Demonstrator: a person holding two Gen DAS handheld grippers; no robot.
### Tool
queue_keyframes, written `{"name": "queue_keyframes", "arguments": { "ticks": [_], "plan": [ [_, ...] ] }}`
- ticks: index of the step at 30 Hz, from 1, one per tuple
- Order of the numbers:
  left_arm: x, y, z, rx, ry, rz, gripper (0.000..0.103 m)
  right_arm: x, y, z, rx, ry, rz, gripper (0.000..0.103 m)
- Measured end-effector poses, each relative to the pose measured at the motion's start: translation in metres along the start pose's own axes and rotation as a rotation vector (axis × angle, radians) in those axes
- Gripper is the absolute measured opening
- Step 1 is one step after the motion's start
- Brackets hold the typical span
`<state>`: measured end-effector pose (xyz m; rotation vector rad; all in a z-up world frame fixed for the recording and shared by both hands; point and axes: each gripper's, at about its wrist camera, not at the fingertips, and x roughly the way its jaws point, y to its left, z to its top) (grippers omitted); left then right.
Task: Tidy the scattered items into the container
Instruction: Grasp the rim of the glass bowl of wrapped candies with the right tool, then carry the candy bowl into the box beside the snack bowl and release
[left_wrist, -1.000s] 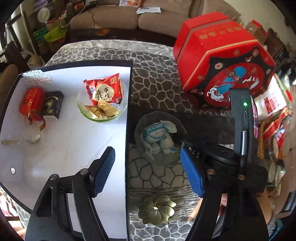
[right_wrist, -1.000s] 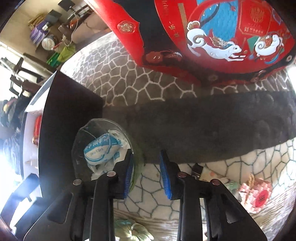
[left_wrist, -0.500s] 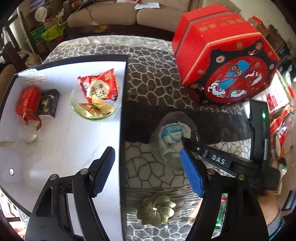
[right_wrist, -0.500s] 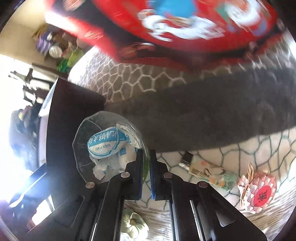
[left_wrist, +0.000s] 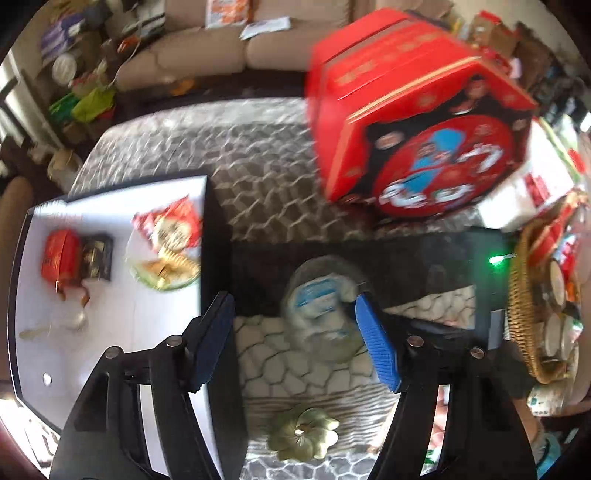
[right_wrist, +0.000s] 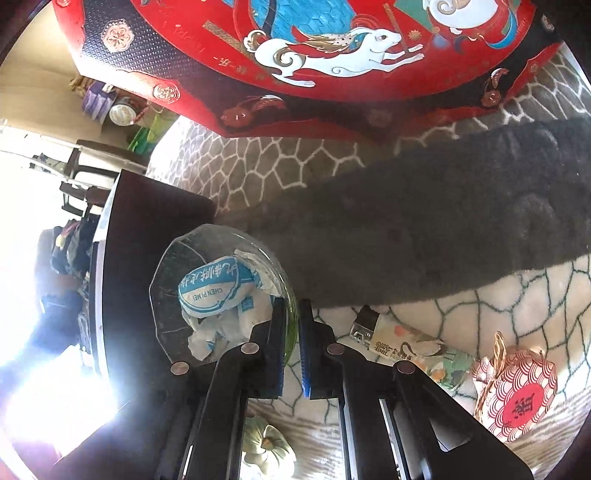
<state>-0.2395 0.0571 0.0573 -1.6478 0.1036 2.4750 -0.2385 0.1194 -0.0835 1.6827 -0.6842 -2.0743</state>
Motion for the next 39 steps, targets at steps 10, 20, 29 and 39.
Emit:
{"name": "queue_keyframes", "arguments": {
  "ticks": [10, 20, 29, 39],
  "plan": [
    [0.059, -0.006, -0.008, 0.012, 0.123, 0.104, 0.039, 0.001, -0.016, -0.004, 0.024, 0.001, 0.035, 0.007],
    [0.083, 0.000, -0.012, -0.040, 0.135, 0.097, 0.007, 0.003, -0.004, -0.004, 0.003, 0.008, 0.033, 0.006],
    [0.031, -0.002, -0.006, -0.062, 0.074, -0.009, 0.006, -0.049, 0.028, -0.004, -0.066, -0.054, -0.047, 0.007],
    [-0.087, 0.063, 0.002, -0.128, -0.055, -0.044, 0.007, -0.104, 0.149, -0.021, -0.227, -0.131, -0.091, 0.007]
  ]
}}
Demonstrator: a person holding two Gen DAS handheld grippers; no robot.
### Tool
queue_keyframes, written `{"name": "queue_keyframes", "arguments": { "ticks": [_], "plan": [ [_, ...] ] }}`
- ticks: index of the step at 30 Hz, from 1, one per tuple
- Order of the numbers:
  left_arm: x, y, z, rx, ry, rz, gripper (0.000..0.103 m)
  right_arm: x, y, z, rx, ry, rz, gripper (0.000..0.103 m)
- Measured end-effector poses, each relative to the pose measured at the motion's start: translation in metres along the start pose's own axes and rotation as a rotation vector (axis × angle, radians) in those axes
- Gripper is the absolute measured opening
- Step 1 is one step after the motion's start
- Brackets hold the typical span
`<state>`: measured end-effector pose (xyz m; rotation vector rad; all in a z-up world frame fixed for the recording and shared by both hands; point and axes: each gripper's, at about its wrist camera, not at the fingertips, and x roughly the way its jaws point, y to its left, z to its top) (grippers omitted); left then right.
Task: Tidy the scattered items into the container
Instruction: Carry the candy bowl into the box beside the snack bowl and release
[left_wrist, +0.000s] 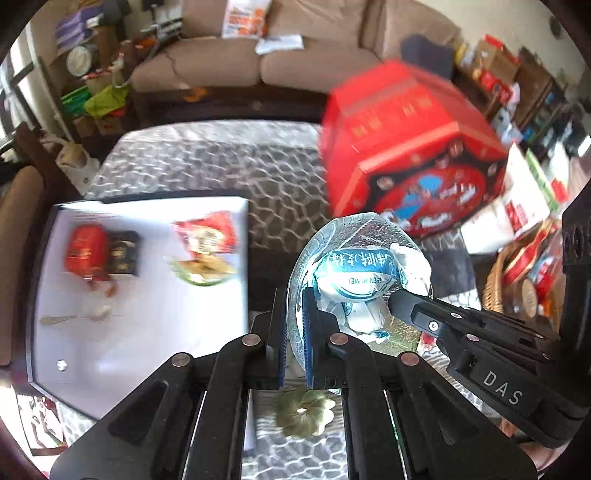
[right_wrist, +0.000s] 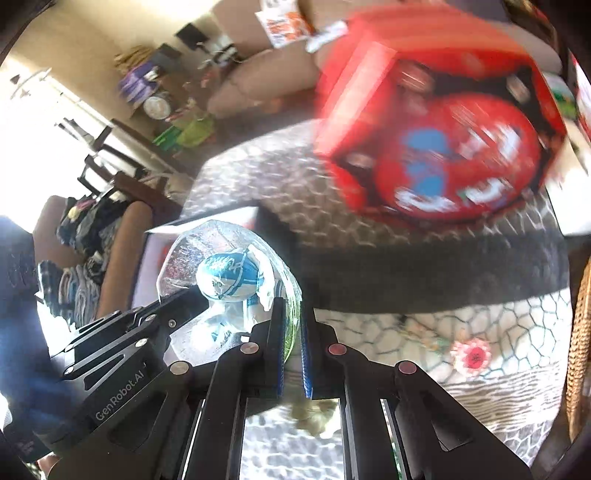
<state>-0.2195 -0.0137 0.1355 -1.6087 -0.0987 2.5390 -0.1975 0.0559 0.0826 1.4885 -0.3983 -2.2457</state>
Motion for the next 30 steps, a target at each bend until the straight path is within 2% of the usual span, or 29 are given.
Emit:
{"name": "queue_keyframes", "arguments": {
  "ticks": [3, 6, 10, 14, 18, 22, 30],
  "plan": [
    [-0.017, 0.046, 0.002, -0.045, -0.020, 0.006, 0.007, 0.011, 0.045, 0.004, -0.048, 0.006, 0.012, 0.007],
    [-0.015, 0.095, -0.001, -0.098, -0.013, 0.018, 0.007, 0.043, 0.086, 0.003, -0.082, 0.037, 0.023, 0.007],
    [0.010, 0.158, -0.006, -0.162, 0.027, 0.030, 0.007, 0.102, 0.123, 0.000, -0.102, 0.105, 0.031, 0.007],
    [0.044, 0.199, -0.014, -0.216, 0.075, 0.016, 0.007, 0.158, 0.142, -0.001, -0.115, 0.166, -0.004, 0.007],
    [0.085, 0.219, -0.016, -0.238, 0.127, -0.014, 0.007, 0.196, 0.138, -0.002, -0.118, 0.214, -0.056, 0.007],
    [0.114, 0.220, -0.018, -0.235, 0.166, -0.031, 0.008, 0.219, 0.128, -0.007, -0.119, 0.248, -0.104, 0.008],
    [0.137, 0.221, -0.015, -0.219, 0.185, -0.020, 0.008, 0.236, 0.121, -0.008, -0.108, 0.269, -0.147, 0.009]
  ]
}}
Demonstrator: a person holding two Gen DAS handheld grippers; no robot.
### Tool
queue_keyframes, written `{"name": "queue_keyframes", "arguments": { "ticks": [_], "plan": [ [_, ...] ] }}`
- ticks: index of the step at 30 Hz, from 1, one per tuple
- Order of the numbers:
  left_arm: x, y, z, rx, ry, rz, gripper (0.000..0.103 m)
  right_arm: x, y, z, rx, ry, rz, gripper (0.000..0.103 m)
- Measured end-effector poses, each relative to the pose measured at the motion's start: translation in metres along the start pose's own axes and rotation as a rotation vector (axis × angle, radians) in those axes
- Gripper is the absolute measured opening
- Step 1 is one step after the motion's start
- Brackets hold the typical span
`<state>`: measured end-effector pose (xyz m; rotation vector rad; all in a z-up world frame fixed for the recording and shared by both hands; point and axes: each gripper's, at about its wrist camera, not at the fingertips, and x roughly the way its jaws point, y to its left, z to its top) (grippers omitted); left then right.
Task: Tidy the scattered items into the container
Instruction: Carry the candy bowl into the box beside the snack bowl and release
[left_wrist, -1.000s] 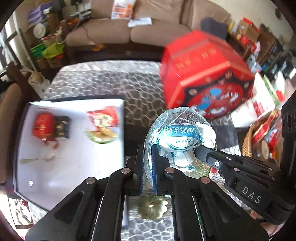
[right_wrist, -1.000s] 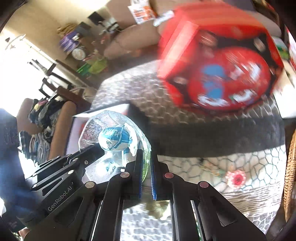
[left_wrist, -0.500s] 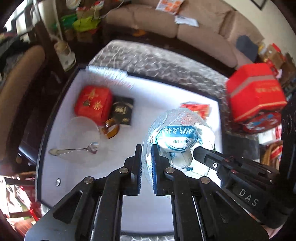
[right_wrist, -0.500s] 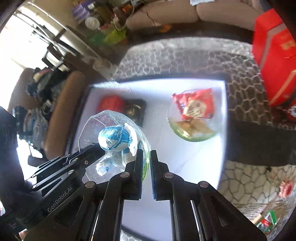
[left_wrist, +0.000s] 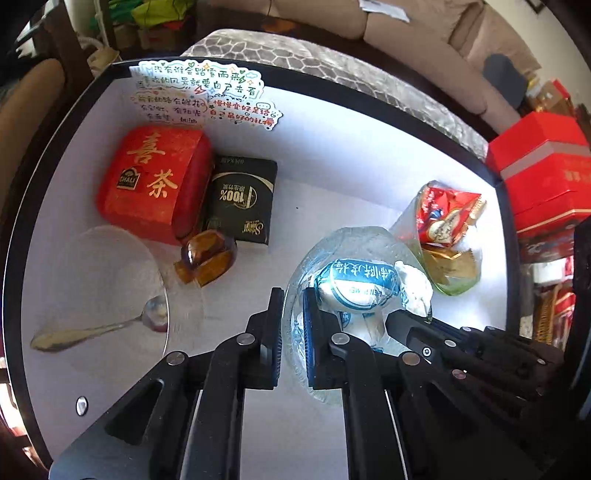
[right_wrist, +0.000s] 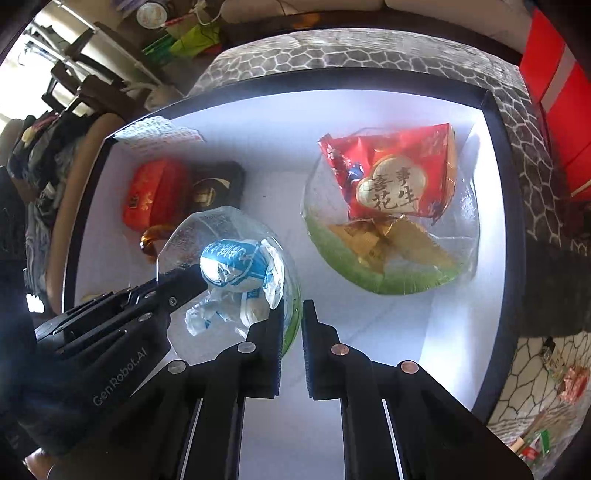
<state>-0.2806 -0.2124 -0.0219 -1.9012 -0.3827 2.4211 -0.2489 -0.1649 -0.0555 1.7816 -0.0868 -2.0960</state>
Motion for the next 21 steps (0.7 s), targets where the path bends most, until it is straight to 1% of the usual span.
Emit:
{"name": "queue_keyframes", "arguments": {
  "ticks": [5, 7, 11, 12, 14, 15, 16, 17, 18, 19, 20, 21],
  "plan": [
    [0.017, 0.001, 0.004, 0.003, 0.019, 0.007, 0.009, 0.009, 0.001, 0.007, 0.010, -0.004, -0.036, 0.009],
    [0.019, 0.000, 0.004, 0.008, 0.014, 0.002, 0.010, 0.009, 0.000, 0.009, 0.021, -0.021, -0.039, 0.009],
    [0.021, -0.002, 0.006, 0.010, 0.021, 0.008, 0.010, 0.010, 0.003, 0.013, 0.023, -0.020, -0.035, 0.012],
    [0.020, -0.002, 0.006, 0.007, 0.022, 0.006, 0.011, 0.010, 0.004, 0.014, 0.028, -0.014, -0.028, 0.016],
    [0.013, 0.001, 0.005, -0.009, 0.011, -0.015, 0.019, 0.007, 0.004, 0.014, 0.043, -0.016, -0.001, 0.022],
    [0.007, 0.005, 0.005, -0.022, -0.005, -0.023, 0.032, 0.001, 0.005, 0.013, 0.042, -0.029, 0.001, 0.024],
    [-0.002, 0.007, 0.005, -0.030, -0.023, -0.046, 0.039, -0.003, 0.007, 0.013, 0.036, -0.037, 0.000, 0.025],
    [-0.009, 0.009, 0.004, -0.033, -0.035, -0.071, 0.042, -0.007, 0.008, 0.012, 0.028, -0.044, 0.003, 0.026],
    [-0.017, 0.011, 0.001, -0.032, -0.045, -0.078, 0.050, -0.010, 0.009, 0.010, 0.022, -0.043, 0.008, 0.026],
    [-0.024, 0.011, -0.003, -0.024, -0.055, -0.058, 0.056, -0.010, 0.008, 0.009, 0.016, -0.035, 0.010, 0.025],
    [-0.030, 0.010, -0.007, -0.010, -0.064, -0.035, 0.056, -0.010, 0.009, 0.006, 0.008, -0.014, 0.018, 0.025],
    [-0.035, 0.011, -0.012, 0.004, -0.065, -0.027, 0.055, -0.009, 0.010, 0.003, 0.005, -0.005, 0.025, 0.025]
  ]
}}
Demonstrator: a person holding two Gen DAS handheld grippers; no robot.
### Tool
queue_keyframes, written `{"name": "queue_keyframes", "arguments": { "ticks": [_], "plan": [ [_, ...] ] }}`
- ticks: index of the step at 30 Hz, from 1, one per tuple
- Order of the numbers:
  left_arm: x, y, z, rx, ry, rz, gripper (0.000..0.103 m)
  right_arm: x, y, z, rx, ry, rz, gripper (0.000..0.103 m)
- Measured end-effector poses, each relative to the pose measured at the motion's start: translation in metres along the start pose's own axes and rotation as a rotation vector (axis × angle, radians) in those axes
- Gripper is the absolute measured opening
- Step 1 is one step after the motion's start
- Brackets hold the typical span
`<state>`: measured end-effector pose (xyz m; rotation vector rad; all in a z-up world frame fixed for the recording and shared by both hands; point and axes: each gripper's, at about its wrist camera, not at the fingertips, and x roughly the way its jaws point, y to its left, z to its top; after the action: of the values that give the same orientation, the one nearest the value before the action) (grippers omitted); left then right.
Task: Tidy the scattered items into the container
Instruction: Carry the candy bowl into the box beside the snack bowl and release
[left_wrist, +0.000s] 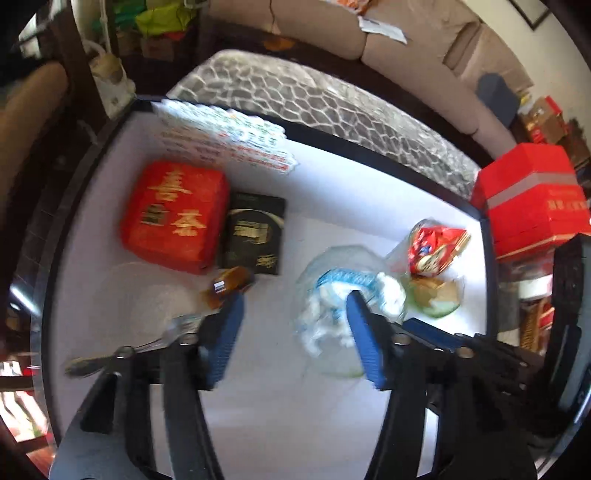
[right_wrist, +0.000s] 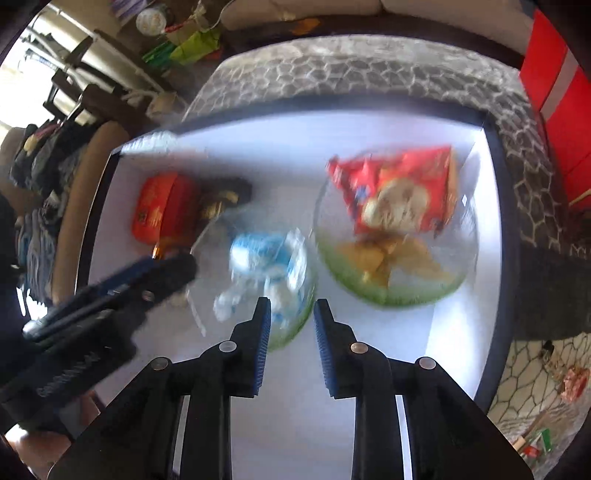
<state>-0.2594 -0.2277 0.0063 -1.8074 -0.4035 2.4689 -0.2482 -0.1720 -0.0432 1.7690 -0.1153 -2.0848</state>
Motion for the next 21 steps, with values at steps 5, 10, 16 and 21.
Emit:
{"name": "queue_keyframes", "arguments": {
  "ticks": [5, 10, 16, 21],
  "plan": [
    [0.002, 0.001, -0.011, 0.022, 0.048, 0.010, 0.050, 0.007, 0.001, -0.012, 0.025, 0.011, 0.027, 0.020],
    [0.012, 0.008, -0.014, -0.047, 0.085, -0.025, 0.049, 0.007, -0.009, -0.015, 0.111, -0.026, 0.062, 0.015],
    [0.029, 0.007, -0.005, -0.040, 0.090, 0.006, 0.040, 0.008, -0.019, -0.012, 0.159, -0.074, 0.065, 0.010],
    [0.041, -0.006, 0.013, -0.012, 0.086, 0.020, 0.033, 0.008, -0.022, -0.006, 0.149, -0.089, 0.061, 0.009]
  ]
}}
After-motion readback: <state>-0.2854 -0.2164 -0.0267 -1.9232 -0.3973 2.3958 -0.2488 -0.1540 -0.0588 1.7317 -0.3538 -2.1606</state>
